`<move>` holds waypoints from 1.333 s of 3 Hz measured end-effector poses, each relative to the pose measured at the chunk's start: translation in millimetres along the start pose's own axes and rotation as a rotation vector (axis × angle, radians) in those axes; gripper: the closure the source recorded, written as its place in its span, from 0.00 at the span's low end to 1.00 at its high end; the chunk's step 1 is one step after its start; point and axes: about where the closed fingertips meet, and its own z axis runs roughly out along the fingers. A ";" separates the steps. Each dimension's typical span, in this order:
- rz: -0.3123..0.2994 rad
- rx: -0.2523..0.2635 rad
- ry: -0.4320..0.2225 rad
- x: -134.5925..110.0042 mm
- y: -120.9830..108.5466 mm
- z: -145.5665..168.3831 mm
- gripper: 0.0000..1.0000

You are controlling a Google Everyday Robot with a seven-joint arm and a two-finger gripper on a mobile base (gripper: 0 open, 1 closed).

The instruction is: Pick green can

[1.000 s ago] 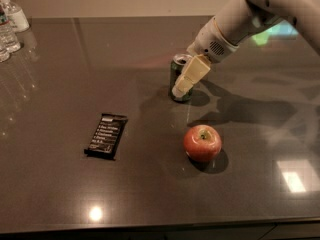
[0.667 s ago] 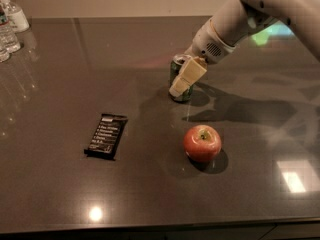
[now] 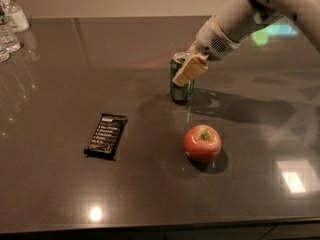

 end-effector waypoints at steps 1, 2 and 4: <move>-0.025 0.003 -0.037 -12.7 1.2 -22.8 0.87; -0.067 0.002 -0.077 -30.5 6.8 -51.1 1.00; -0.139 0.004 -0.127 -60.0 10.3 -97.5 1.00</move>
Offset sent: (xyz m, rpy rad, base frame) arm -0.0211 -0.0070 0.1104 0.1038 -0.1093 0.1032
